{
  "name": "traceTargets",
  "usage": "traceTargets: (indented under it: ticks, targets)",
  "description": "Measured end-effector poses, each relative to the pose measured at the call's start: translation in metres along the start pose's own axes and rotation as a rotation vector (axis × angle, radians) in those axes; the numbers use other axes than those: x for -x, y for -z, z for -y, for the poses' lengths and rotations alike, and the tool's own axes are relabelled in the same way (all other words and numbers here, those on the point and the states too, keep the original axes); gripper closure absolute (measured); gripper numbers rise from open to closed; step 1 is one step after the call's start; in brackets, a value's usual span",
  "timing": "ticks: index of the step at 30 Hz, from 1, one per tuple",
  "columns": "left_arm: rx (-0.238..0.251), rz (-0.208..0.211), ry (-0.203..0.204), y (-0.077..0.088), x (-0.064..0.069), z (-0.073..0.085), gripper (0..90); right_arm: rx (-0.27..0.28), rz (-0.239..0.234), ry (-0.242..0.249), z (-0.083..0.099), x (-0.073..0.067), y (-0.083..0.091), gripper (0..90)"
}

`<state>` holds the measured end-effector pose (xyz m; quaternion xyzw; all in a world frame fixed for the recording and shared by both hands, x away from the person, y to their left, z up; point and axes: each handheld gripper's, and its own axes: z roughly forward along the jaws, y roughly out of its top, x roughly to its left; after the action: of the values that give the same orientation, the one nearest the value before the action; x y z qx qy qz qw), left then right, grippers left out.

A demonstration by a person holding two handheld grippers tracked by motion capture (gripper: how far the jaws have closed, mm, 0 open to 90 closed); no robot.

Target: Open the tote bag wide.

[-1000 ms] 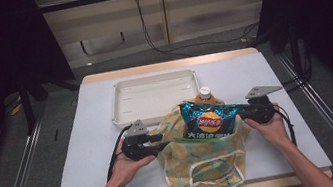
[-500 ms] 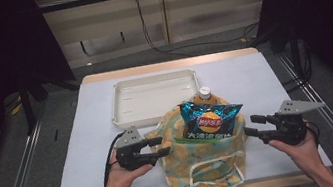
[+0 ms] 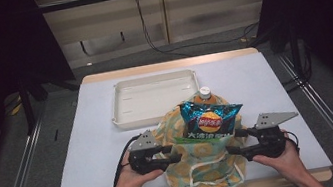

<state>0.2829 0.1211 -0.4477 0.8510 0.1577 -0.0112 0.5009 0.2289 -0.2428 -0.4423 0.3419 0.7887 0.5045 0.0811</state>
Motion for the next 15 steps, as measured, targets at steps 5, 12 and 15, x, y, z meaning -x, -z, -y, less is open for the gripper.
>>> traceTargets:
  ticks: [5, 12, 15]
  targets:
    - [-0.005, 0.005, -0.004, -0.001, 0.002, 0.000, 63.4, -0.008, -0.009, 0.028, 0.001, -0.005, 0.001, 72.5]
    - [-0.046, 0.008, -0.015, -0.004, 0.005, 0.003, 63.3, -0.021, 0.006, 0.022, 0.018, -0.010, 0.023, 90.0]
    - [-0.058, 0.013, -0.011, -0.007, 0.006, 0.007, 63.1, -0.057, 0.010, 0.035, 0.026, -0.011, 0.024, 90.0]
